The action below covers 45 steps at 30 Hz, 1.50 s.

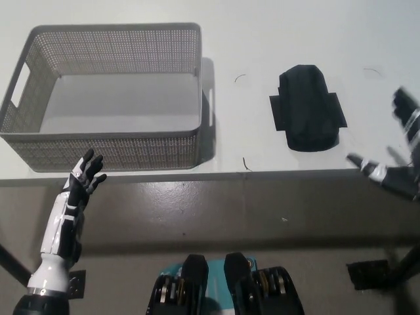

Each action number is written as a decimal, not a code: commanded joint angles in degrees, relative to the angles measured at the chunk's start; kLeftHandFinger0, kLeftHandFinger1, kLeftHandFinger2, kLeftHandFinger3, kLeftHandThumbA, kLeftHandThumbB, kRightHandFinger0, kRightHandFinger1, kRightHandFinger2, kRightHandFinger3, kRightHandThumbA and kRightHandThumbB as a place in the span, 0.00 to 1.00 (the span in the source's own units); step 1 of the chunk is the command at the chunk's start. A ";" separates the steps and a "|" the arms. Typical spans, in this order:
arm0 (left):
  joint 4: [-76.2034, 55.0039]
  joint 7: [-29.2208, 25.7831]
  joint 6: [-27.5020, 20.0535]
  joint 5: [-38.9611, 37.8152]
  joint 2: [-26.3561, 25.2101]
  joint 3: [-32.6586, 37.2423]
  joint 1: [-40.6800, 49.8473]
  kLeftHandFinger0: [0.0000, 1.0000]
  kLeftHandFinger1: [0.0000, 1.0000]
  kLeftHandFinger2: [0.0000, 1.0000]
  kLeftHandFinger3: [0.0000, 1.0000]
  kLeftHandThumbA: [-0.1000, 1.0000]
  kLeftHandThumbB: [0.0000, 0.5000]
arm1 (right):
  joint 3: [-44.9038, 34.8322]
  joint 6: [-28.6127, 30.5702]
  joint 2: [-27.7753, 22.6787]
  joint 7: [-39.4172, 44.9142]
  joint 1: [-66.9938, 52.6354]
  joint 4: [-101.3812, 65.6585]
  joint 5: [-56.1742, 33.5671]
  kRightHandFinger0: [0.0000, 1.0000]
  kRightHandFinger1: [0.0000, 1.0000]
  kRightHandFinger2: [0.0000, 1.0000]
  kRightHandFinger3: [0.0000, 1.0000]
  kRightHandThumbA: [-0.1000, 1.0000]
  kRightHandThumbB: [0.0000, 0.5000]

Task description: Use the right hand to push the pencil case on the right hand side to the container on the left side

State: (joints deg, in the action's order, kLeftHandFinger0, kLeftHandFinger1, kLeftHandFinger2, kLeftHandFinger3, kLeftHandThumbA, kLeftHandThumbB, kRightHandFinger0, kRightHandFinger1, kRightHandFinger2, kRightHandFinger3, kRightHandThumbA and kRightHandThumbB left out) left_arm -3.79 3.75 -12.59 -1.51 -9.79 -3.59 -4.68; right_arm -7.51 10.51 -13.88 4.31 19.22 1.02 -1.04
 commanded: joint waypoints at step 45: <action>-3.45 1.36 -1.51 -1.92 0.45 0.71 1.91 1.00 1.00 1.00 1.00 1.00 0.14 | -5.14 8.24 4.84 -0.69 45.24 78.66 -5.87 1.00 1.00 1.00 1.00 1.00 0.33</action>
State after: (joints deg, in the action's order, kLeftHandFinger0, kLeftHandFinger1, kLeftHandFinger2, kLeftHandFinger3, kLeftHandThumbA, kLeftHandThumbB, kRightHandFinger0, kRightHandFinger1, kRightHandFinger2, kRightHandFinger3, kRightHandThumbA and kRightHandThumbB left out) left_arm -5.52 4.73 -12.74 -2.90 -8.89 -2.62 -2.53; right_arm -11.61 16.56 -9.97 2.13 62.03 79.87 -4.38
